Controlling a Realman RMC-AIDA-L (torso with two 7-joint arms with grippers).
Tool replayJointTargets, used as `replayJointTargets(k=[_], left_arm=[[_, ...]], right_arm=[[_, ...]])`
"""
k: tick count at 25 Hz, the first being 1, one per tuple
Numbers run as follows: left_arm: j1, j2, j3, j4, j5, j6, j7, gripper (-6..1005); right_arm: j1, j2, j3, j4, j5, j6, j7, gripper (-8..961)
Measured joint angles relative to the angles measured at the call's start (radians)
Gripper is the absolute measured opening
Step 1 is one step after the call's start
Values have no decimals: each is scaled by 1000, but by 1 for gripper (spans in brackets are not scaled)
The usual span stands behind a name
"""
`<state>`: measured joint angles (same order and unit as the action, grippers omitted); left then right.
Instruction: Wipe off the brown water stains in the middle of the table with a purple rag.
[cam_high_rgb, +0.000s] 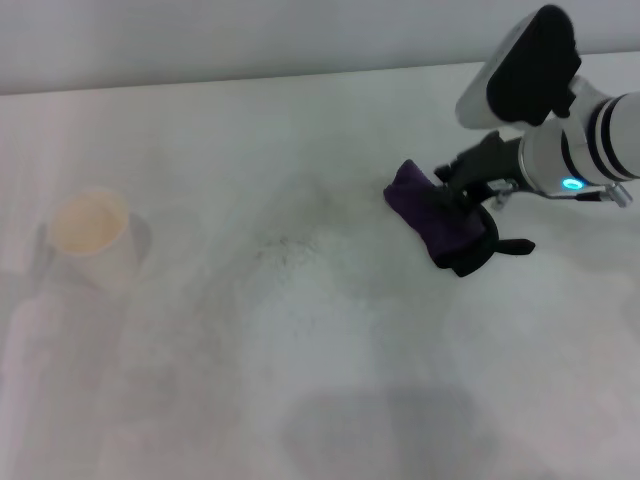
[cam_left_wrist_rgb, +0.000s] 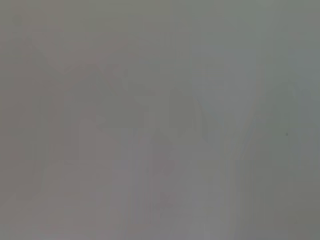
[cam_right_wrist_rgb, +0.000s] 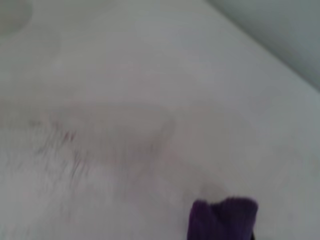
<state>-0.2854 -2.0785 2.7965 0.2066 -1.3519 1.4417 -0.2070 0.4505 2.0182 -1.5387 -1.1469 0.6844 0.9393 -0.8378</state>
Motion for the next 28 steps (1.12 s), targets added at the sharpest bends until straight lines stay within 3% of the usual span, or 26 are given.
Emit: replayJointTargets(k=[4,7,9,10,11,14,17,19,20,21,22,24,28], left_arm=[[1,0,0,-1,-2,2,0,877],[4,0,-1,-1,-4,3,0,877],[6,0,-1,-1,-4,3,-3,877],[6,0,-1,-1,-4,3,-3,877],[6,0,-2,-1,-4,3,-6,877],[4,0,-2,-2,2,4,-52,877],[1,1,-2,-3,5,4,-70,877],[-1,1,-2,-7,5,5,-74,877],[-1,1,-2,-8,5,5,-74,877],[-1,1,-2,-9,6,7,-75,877],[-1,1,-2,-9,6,8,-76,877],[-1,1,-1,-7,6,21,-81,877],[-7,1,4,-6,7,45,-88,877]], right_arm=[[-55,-3,10,-71,106,-80,-17,138],[-85,-6,74,-113,239,-107,-88,278],[-95,-7,150,-101,407,-101,-203,371],[-98,-7,213,-59,589,-59,-334,419],[-98,-7,213,-59,589,-59,-334,467],[-89,-8,377,103,933,105,-595,610],[-66,-7,533,267,1113,242,-740,824],[-60,-6,619,372,1200,293,-857,833],[-62,-4,676,476,1286,305,-1031,838],[-65,-3,692,530,1333,297,-1152,843],[-65,-3,692,530,1333,297,-1152,847],[-65,0,703,638,1436,245,-1438,852],[-45,9,703,809,1632,117,-1799,852]])
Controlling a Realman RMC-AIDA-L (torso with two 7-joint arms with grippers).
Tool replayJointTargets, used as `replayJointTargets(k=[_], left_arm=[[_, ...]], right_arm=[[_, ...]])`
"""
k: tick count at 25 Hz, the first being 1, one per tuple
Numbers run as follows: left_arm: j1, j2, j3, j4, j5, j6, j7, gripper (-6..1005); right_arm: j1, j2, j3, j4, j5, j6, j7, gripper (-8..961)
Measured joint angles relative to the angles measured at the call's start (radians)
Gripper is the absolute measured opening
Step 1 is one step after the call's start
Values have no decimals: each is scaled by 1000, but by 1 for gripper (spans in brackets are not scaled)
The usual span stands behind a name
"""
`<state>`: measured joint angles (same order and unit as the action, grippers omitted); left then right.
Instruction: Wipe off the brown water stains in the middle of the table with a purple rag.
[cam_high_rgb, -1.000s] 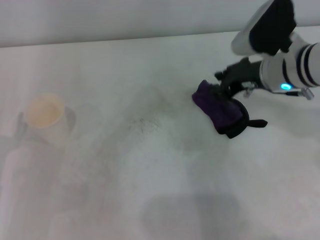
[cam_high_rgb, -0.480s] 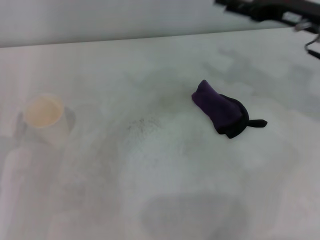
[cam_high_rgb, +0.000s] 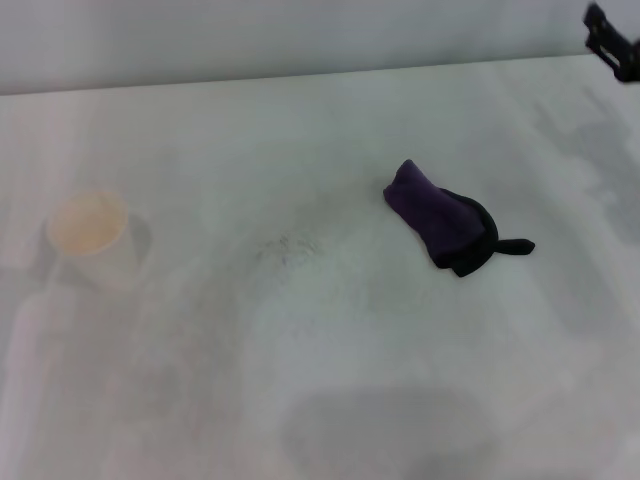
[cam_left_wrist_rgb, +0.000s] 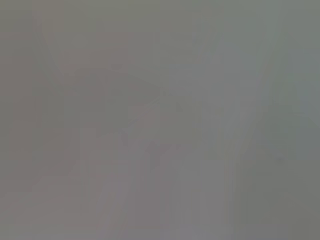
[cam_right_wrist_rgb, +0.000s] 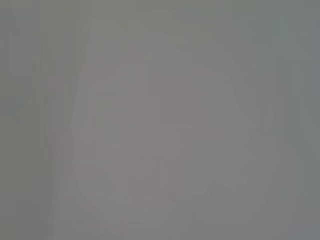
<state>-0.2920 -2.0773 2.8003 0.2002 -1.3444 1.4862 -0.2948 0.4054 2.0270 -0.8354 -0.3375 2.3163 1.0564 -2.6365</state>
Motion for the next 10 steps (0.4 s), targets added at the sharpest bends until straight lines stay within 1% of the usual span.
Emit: replayJointTargets(k=[1,3,5,10], left_arm=[[-2,0,1,-1,0,1,0,877],[-6,1,1,-5,1,1,0,877],[-7,1,2,-7,1,1,0,877],[-8,0,2,-10,1,-9,-3,877]], right_arm=[[10,1,0,49,51,-5,-58,852],[24,1,2,105,101,1,-124,852],[30,1,4,123,111,8,-155,852],[32,0,4,128,114,8,-161,852]])
